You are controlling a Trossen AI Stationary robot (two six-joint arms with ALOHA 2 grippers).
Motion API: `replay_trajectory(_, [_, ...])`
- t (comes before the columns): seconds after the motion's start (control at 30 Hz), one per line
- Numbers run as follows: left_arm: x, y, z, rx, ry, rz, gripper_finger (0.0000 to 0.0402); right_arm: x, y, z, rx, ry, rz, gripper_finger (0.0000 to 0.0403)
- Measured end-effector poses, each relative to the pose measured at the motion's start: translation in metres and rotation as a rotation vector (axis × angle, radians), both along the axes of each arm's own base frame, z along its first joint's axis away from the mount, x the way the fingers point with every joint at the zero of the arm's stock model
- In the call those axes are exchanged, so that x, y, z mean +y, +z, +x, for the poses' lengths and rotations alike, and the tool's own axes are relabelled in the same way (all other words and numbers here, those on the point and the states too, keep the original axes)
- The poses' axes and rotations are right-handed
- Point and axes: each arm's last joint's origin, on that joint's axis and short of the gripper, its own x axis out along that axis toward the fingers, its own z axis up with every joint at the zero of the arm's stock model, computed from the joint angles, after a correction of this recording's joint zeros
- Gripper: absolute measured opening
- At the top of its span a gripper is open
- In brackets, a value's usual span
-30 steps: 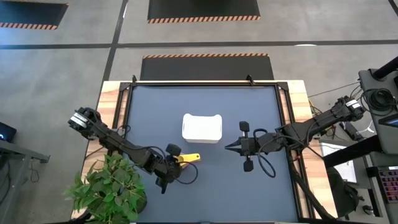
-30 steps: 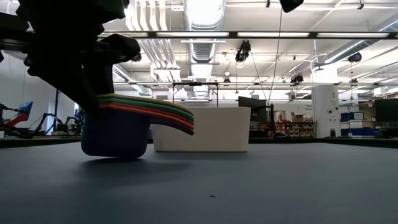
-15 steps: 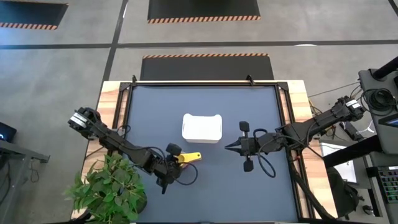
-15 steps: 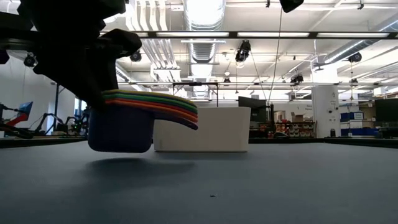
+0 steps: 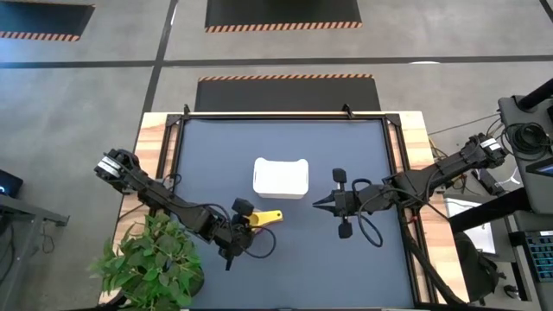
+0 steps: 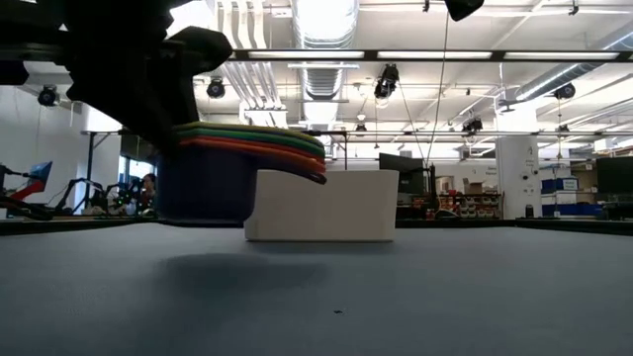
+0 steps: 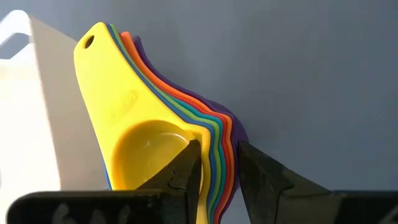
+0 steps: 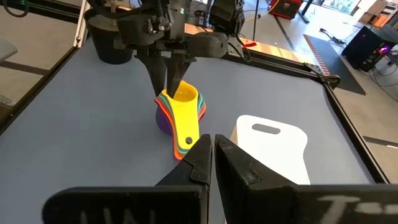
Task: Nest measuring cups in basket
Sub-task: Put the stacked measuring cups into the white bin
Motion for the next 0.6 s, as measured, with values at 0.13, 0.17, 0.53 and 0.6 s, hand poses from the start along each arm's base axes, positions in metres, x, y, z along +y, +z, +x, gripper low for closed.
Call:
replay_trajectory(0.13, [-0.001,0.005,0.003,-0.028,-0.002,0.023,0.0074,0.0,0.0,0.0,0.0,0.001,-0.001,0.0009])
replay_trajectory(0.17, [-0.001,0.007,0.004,-0.038,-0.006,0.034,0.0074,0.0,0.0,0.0,0.0,0.001,-0.001,0.0009])
replay_trajectory(0.53, [-0.001,0.022,0.012,-0.096,-0.059,0.145,0.0074,0.0,-0.002,-0.001,0.018,-0.003,0.001,0.0009])
replay_trajectory(0.6, [0.001,0.025,0.015,-0.104,-0.061,0.151,0.0074,0.0,-0.002,-0.001,0.023,-0.004,0.002,0.0009])
